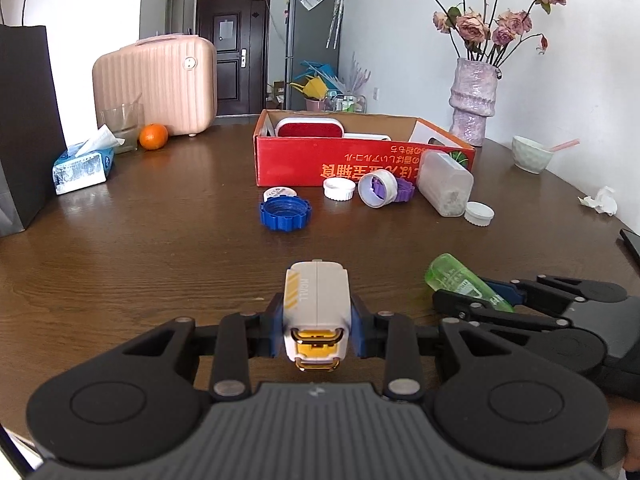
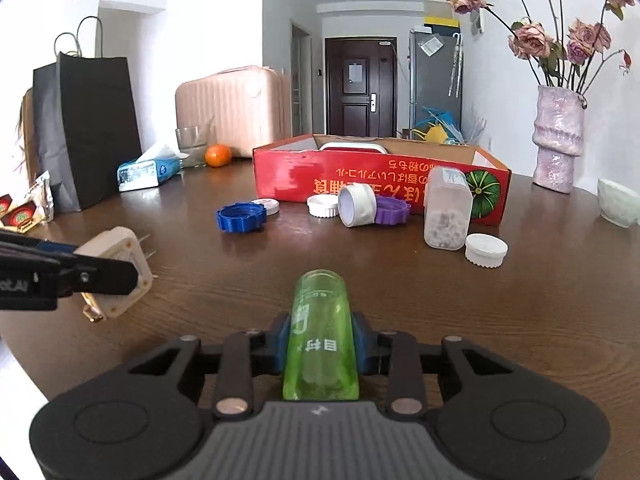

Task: Organize rigid objects
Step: 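Carry the container and green bottle into the red box with both grippers and release, then withdraw both grippers from the box back over the table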

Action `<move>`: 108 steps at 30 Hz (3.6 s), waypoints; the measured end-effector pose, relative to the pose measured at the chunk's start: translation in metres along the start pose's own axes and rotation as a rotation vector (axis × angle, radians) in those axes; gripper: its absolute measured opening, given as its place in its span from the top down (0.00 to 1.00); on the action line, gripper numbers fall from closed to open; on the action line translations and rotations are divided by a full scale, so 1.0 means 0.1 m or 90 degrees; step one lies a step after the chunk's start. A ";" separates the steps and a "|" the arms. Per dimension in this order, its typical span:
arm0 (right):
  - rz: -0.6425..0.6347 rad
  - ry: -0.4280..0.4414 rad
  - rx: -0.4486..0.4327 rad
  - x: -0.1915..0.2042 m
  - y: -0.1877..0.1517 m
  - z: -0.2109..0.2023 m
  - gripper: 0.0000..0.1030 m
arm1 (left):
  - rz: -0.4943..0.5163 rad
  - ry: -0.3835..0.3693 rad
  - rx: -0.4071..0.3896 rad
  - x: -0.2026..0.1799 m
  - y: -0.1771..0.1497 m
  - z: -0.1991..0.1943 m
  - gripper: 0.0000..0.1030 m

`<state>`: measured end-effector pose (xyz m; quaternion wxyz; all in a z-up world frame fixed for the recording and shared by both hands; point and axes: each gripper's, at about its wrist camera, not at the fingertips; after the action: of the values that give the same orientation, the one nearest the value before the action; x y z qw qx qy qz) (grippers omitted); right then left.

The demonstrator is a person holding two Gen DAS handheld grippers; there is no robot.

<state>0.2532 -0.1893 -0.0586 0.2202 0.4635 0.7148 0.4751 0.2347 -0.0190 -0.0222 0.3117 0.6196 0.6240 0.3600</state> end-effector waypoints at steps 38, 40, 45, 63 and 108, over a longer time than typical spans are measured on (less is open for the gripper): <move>-0.141 -0.248 0.223 -1.96 2.46 2.87 0.62 | 0.067 0.056 0.104 -0.12 2.56 3.32 0.59; -0.132 -0.244 0.205 -1.95 2.58 2.72 0.61 | 0.058 0.057 0.093 -0.07 2.64 3.16 0.58; -0.139 -0.237 0.161 -1.80 2.82 2.20 0.43 | 0.039 0.072 0.053 0.13 2.86 2.60 0.52; 0.003 -0.078 -0.095 -0.84 2.07 -0.26 0.27 | 0.014 0.020 -0.157 0.32 1.86 0.24 0.26; 0.090 -0.065 -0.009 -0.56 0.19 -0.79 0.14 | 0.013 0.037 -0.041 0.09 0.24 0.19 0.16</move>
<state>0.2287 -0.2729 -0.0131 0.2255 0.5344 0.6650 0.4705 0.2630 -0.0100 -0.0121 0.3099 0.6049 0.6142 0.4010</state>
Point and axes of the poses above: each gripper's, at about its wrist camera, not at the fingertips, and z roughly the way its jaws point, x to its left, y to its top, and after that the axes turned 10 degrees about y, right-handed
